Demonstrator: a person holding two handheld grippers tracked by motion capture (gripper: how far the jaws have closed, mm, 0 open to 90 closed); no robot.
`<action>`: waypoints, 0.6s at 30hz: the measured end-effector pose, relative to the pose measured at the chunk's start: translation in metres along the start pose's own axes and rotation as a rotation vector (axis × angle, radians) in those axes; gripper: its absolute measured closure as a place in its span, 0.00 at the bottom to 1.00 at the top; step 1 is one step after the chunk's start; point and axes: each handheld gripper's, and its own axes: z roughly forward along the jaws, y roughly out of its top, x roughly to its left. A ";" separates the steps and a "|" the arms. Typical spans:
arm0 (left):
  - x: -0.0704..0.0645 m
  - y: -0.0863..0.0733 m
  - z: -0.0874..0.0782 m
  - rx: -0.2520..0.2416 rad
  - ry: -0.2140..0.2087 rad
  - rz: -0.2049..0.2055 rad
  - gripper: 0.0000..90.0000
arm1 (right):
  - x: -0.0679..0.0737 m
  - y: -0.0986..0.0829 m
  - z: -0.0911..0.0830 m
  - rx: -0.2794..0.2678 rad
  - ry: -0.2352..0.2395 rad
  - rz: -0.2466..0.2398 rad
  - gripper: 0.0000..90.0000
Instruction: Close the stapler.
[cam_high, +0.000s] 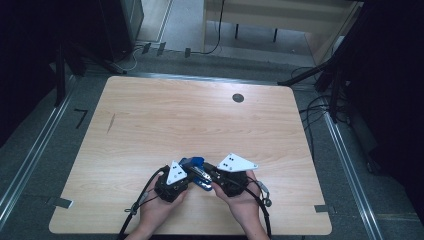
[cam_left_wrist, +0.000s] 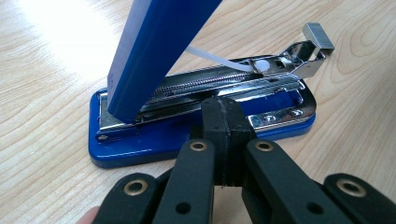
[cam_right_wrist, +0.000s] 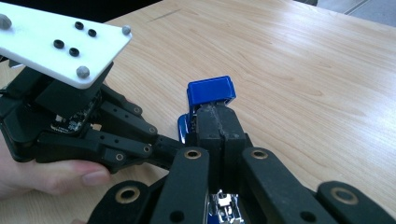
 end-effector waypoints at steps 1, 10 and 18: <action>0.000 0.000 0.000 0.000 0.000 0.000 1.00 | 0.000 0.001 0.000 0.002 0.000 -0.001 1.00; -0.001 0.000 0.000 0.002 0.004 0.015 1.00 | 0.002 0.007 0.003 -0.003 0.002 -0.010 1.00; -0.001 0.000 0.000 0.000 0.002 0.010 1.00 | 0.004 0.015 0.007 0.000 0.005 -0.032 1.00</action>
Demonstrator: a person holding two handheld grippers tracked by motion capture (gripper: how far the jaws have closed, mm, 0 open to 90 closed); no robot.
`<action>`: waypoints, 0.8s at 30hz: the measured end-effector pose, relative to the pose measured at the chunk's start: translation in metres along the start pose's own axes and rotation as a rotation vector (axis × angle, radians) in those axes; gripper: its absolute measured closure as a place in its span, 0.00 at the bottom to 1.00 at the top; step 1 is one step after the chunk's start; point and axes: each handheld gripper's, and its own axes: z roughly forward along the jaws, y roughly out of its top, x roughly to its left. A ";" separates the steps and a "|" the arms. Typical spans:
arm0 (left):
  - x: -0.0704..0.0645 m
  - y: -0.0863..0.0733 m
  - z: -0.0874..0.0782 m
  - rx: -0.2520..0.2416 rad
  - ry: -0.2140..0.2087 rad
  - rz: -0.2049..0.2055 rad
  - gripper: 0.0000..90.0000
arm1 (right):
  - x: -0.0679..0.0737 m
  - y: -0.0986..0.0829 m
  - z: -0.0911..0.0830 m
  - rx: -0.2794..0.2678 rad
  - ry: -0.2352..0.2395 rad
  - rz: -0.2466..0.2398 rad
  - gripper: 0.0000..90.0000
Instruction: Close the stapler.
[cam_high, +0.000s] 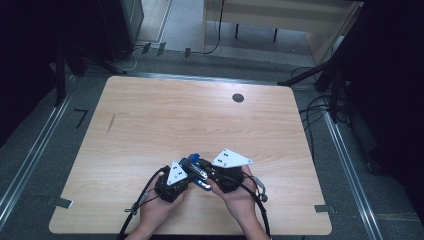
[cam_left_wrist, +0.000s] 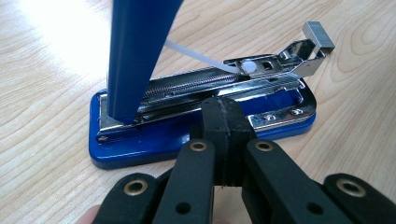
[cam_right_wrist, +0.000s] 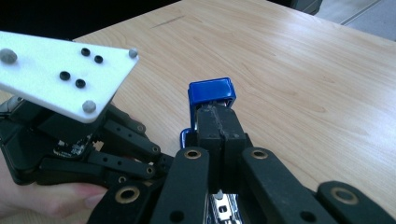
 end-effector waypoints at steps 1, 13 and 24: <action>0.000 0.000 0.000 0.000 0.001 0.001 1.00 | 0.000 0.001 0.000 0.000 -0.001 0.000 1.00; 0.000 0.000 0.000 0.000 0.001 0.002 1.00 | 0.002 0.012 0.008 -0.001 0.007 -0.019 1.00; -0.001 0.000 0.000 -0.001 0.004 0.006 1.00 | 0.003 0.018 0.016 -0.011 0.015 -0.025 1.00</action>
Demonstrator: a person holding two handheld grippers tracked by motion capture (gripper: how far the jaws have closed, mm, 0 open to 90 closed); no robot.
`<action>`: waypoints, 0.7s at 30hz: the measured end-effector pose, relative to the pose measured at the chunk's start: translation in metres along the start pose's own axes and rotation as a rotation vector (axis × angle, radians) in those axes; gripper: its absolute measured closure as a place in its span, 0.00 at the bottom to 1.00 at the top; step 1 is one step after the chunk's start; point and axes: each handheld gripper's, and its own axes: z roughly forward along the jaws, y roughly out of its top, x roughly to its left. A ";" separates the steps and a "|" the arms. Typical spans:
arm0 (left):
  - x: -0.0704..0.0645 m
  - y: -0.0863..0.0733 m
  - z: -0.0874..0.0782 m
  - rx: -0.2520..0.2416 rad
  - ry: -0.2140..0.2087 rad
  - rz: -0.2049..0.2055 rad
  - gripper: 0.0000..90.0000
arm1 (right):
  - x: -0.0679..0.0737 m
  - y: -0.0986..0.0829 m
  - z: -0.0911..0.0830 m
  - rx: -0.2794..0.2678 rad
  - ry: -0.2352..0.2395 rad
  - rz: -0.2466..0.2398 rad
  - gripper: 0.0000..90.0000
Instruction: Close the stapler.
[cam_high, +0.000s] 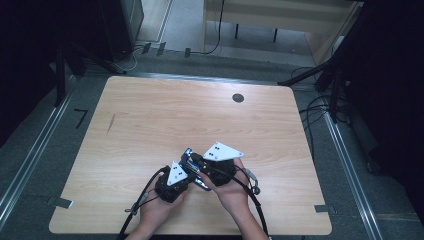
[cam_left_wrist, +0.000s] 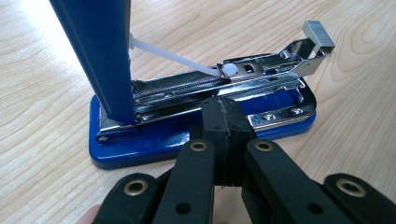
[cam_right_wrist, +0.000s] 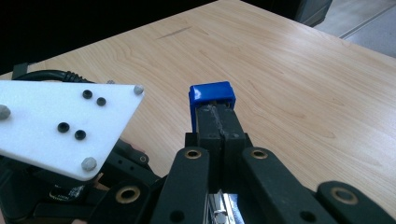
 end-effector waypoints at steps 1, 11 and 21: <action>0.000 0.000 0.000 0.000 0.001 0.002 1.00 | 0.000 0.000 0.001 -0.002 0.004 0.000 1.00; 0.000 0.000 0.000 0.002 0.005 0.008 1.00 | 0.001 0.005 0.005 -0.001 0.004 -0.008 1.00; 0.000 0.000 0.000 0.002 0.007 0.009 1.00 | 0.001 0.008 0.010 -0.002 0.008 -0.013 1.00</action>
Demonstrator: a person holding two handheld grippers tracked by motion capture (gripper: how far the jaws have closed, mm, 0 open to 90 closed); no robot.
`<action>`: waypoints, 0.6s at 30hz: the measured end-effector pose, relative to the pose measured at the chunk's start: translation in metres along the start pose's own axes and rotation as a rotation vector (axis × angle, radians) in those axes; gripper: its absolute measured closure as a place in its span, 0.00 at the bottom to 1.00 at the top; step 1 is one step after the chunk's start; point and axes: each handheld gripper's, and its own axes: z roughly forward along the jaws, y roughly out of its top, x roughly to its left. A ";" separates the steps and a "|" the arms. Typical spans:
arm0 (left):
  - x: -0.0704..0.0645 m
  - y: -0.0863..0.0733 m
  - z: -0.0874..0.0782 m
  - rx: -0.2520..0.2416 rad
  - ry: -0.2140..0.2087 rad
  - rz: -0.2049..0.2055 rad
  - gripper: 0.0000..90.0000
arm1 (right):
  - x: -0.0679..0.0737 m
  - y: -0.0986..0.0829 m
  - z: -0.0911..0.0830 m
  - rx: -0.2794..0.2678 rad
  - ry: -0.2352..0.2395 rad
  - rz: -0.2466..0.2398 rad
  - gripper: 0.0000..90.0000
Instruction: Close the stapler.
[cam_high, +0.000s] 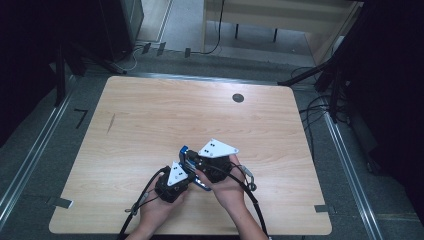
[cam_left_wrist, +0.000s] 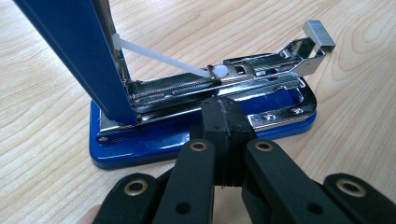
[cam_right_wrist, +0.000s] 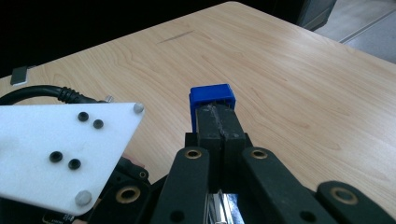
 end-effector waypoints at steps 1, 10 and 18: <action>0.000 0.000 0.000 0.000 0.000 0.000 1.00 | 0.000 0.000 0.000 0.000 0.000 0.000 1.00; 0.000 0.000 0.000 0.001 -0.002 0.001 1.00 | 0.000 0.003 0.006 -0.008 0.008 0.000 1.00; 0.000 0.000 0.000 0.001 -0.001 0.001 1.00 | 0.000 0.007 0.011 -0.008 0.013 -0.007 1.00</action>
